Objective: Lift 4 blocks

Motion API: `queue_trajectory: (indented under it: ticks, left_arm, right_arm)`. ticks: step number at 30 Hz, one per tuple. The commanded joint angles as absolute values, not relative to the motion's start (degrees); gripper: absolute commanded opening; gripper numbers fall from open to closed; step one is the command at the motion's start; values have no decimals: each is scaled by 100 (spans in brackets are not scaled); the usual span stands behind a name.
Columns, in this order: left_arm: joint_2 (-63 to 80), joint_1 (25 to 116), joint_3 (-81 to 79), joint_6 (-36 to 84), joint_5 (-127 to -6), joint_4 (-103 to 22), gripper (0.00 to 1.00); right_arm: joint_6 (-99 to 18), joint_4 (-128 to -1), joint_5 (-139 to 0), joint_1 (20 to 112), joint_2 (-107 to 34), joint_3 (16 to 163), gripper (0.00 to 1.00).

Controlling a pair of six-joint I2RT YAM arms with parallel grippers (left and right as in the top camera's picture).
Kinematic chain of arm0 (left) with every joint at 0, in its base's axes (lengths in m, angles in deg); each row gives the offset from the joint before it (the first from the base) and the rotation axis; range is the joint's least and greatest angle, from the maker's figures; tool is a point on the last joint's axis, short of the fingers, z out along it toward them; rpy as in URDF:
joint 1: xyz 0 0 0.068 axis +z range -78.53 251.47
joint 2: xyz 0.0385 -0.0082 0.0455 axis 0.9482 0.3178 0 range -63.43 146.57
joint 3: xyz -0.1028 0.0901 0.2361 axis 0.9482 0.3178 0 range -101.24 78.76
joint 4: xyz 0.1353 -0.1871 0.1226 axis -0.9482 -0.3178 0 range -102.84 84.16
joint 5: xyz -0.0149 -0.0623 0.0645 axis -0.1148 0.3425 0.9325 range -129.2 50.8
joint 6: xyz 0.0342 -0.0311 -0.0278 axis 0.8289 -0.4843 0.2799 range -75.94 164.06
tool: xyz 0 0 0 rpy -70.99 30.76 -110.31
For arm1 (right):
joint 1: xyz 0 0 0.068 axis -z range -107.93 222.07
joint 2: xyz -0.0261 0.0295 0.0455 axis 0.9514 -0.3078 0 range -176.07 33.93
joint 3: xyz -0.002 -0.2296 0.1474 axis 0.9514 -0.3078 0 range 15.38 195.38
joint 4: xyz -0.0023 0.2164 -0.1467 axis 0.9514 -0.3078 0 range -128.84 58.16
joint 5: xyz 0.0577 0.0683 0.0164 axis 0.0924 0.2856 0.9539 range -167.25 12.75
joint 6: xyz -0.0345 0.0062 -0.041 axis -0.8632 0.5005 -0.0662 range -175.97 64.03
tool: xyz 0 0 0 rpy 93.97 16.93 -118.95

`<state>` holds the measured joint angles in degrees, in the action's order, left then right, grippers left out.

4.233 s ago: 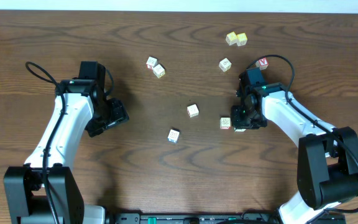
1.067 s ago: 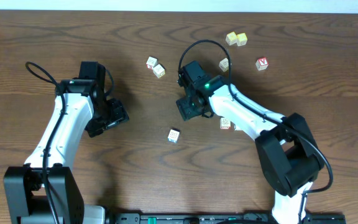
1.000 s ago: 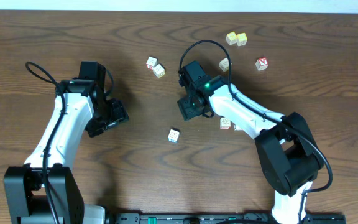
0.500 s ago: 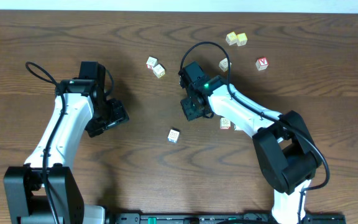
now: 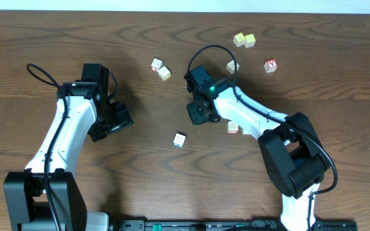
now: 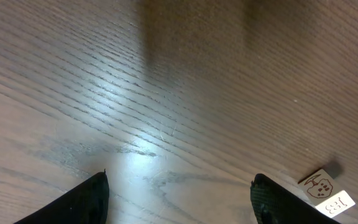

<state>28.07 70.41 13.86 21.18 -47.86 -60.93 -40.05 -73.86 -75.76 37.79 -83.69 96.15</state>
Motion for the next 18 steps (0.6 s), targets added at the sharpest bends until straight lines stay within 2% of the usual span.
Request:
queue_trajectory:
  ticks: [1,8,18]
  left_arm:
    - [2818,7054,1381,2109,-4754,-6111,73]
    - [2818,7054,1381,2107,-4754,-6109,73]
    - [2818,7054,1383,2107,-4754,-6150,73]
  right_arm:
    - [-3454,-7754,-7571,3753,-8382,9744,25]
    - [-2695,-8617,-7755,3783,-8382,9873,26]
    - [-2120,-8846,-7932,4039,-8382,9856,25]
